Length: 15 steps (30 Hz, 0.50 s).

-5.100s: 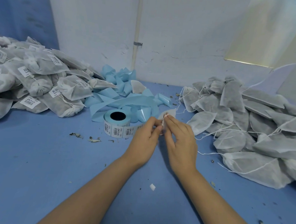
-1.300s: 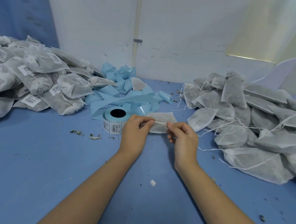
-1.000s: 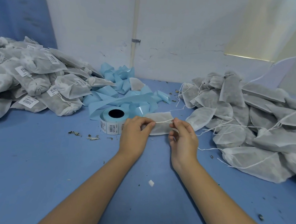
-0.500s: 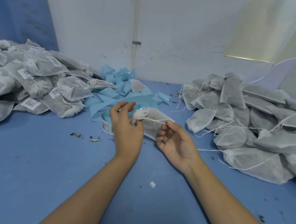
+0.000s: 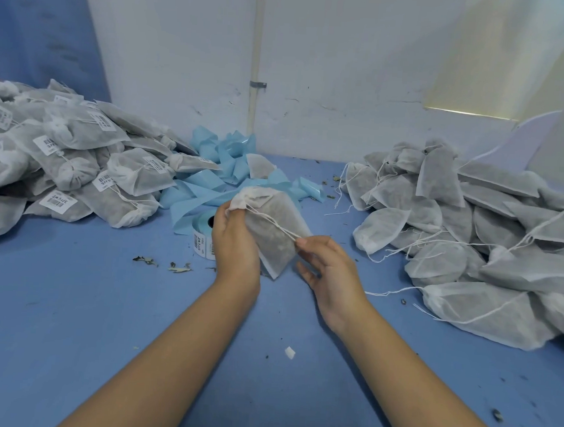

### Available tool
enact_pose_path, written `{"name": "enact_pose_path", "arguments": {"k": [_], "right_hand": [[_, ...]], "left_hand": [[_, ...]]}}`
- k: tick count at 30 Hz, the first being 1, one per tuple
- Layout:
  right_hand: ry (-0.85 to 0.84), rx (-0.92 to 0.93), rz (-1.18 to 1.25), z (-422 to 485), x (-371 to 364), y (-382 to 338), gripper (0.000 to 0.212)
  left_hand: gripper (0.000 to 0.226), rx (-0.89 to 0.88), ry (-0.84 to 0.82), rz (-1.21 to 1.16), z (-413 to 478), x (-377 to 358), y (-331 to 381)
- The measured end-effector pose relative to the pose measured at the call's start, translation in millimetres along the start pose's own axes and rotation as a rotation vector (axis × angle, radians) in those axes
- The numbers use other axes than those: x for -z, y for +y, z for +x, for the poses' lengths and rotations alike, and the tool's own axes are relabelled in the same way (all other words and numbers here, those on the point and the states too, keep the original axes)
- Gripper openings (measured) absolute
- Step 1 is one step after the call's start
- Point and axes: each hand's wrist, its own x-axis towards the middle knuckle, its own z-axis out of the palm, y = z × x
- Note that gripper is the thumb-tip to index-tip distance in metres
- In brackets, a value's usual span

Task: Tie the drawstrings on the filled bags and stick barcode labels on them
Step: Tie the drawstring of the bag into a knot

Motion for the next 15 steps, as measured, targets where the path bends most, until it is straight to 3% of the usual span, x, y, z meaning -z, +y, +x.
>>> {"name": "enact_pose_path", "arguments": {"k": [6, 10, 15], "right_hand": [[-0.005, -0.039, 0.087, -1, -4, 6, 0.017], [0.019, -0.036, 0.126, 0, -3, 6, 0.018], [0.04, -0.027, 0.202, 1, -2, 6, 0.02]], "left_hand": [[0.026, 0.045, 0.015, -0.157, 5, 0, 1], [0.012, 0.124, -0.177, -0.193, 3, 3, 0], [0.057, -0.055, -0.304, 0.069, -10, 6, -6]]}}
